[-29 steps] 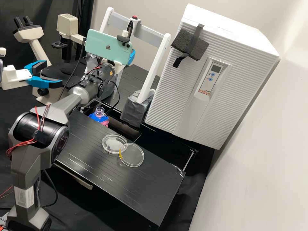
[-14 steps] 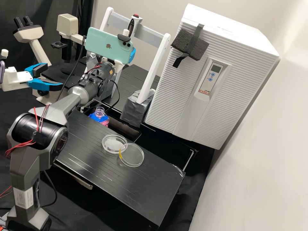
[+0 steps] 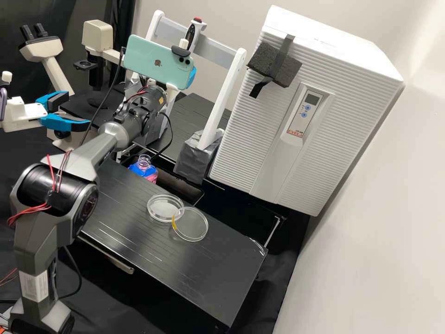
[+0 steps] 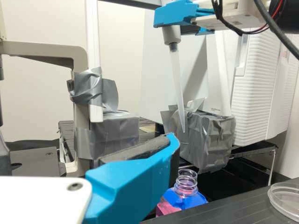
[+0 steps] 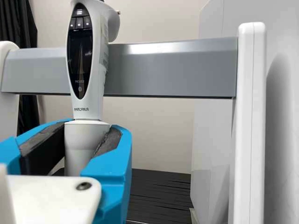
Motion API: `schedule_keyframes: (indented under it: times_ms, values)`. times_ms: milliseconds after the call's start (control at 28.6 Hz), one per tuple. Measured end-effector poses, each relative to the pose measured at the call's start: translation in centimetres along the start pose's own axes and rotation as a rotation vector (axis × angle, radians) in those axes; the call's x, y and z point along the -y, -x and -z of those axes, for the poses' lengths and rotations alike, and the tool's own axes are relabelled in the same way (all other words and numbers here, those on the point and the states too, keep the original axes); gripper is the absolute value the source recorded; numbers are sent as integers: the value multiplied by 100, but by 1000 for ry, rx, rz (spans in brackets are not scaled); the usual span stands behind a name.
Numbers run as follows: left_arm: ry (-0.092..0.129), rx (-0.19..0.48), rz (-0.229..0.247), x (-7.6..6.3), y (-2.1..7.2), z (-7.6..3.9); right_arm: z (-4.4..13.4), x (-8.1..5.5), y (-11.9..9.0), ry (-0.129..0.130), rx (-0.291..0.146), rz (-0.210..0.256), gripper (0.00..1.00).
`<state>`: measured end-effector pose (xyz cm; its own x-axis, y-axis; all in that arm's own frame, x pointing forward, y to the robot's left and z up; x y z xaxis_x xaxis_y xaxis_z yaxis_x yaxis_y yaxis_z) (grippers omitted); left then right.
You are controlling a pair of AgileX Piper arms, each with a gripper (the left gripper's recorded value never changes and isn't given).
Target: Use the pipette
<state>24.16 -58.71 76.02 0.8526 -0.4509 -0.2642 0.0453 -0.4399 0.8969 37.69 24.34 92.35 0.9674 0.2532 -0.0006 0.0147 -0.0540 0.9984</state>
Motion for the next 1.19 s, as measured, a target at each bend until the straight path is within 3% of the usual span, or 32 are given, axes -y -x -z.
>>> schedule_keyframes:
  times_ms: [524,1013,1153,1188]
  values:
    - [1,6,4,11,-2,-15,-47,114,8,-9,20,36,0]
    - [2,15,7,20,-2,-42,-91,171,24,-9,7,20,0]
    - [4,20,8,24,-2,-57,-84,203,30,-20,0,19,0]
    - [4,20,8,24,-2,-57,-86,201,31,-21,-1,16,100]
